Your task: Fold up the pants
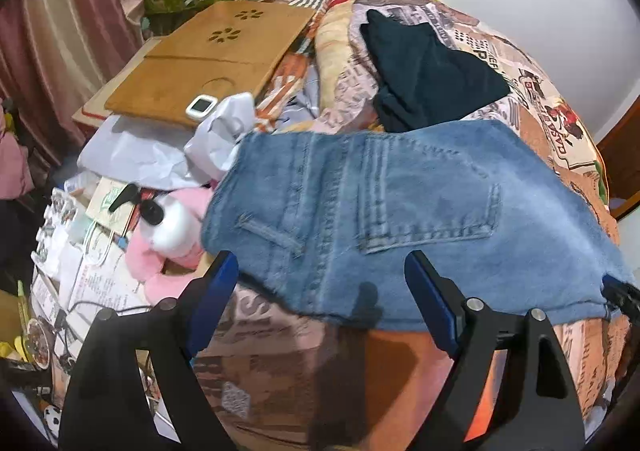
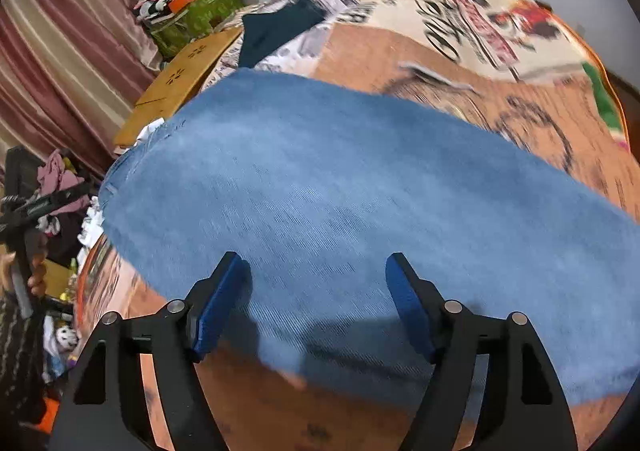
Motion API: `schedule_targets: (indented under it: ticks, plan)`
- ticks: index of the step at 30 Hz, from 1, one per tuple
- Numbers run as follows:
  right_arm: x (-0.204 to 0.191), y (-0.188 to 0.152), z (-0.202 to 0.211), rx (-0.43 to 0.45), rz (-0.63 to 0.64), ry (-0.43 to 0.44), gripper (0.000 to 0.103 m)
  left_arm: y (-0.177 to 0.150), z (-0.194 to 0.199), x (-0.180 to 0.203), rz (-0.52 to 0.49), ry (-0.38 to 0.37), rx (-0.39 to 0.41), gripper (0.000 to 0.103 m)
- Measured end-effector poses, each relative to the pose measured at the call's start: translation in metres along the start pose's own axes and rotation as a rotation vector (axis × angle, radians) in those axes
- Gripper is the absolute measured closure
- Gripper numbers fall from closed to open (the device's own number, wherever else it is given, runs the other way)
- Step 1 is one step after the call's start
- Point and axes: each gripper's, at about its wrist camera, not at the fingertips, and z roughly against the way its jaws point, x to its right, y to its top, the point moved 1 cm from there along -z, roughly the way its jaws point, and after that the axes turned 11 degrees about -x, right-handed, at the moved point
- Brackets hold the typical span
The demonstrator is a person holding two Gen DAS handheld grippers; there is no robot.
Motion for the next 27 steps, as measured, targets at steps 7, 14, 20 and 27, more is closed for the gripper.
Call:
schedule_targets:
  ticks: [7,14,20,27]
  plan:
    - [0.055,-0.042,0.043,0.011,-0.116,-0.111,0.032,0.012,-0.008,0.068,-0.124,-0.031,-0.003,0.017]
    - [0.119,-0.088,0.11,0.159,-0.316,-0.198,0.032,0.016,-0.03,0.136,-0.271,-0.025,-0.044,0.017]
    - [0.178,-0.112,0.138,0.233,-0.495,-0.23,0.032,0.017,-0.04,0.175,-0.331,-0.009,-0.052,0.017]
    - [0.244,-0.102,0.119,0.232,-0.665,-0.109,0.032,0.014,-0.044,0.204,-0.39,0.031,-0.037,0.016]
